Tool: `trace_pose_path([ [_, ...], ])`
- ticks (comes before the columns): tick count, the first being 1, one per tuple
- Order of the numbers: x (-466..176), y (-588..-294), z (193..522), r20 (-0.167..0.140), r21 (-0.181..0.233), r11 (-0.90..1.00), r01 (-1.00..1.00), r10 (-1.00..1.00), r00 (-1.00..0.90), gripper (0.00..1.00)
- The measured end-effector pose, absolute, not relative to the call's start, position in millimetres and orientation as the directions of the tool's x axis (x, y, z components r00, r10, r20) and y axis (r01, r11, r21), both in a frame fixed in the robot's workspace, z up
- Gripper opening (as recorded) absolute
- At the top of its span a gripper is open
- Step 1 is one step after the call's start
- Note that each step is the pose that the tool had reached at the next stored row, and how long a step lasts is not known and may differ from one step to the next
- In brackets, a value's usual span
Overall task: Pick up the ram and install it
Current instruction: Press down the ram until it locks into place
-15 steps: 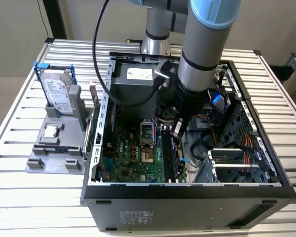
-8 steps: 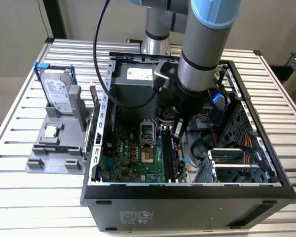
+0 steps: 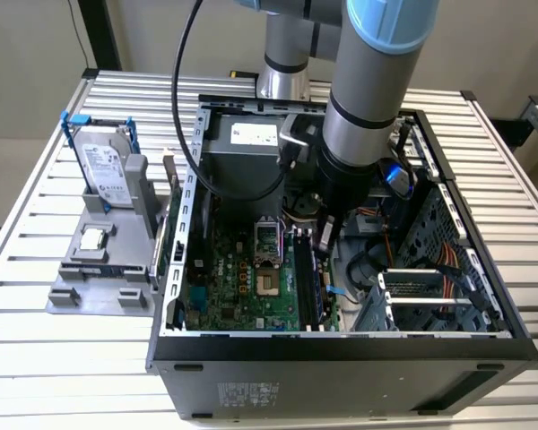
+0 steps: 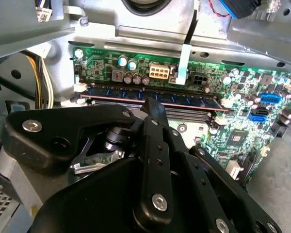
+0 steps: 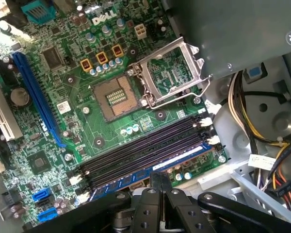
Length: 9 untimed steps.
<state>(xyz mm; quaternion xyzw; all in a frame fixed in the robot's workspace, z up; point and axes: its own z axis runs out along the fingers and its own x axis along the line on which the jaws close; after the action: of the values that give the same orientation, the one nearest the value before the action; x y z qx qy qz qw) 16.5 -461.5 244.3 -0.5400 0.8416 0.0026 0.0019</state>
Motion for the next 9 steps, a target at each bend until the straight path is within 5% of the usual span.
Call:
trace_pose_path([
  [9, 16.5, -461.6, 244.3, -0.006, 0.002, 0.337, -0.942, -0.942, -0.337, 0.0],
])
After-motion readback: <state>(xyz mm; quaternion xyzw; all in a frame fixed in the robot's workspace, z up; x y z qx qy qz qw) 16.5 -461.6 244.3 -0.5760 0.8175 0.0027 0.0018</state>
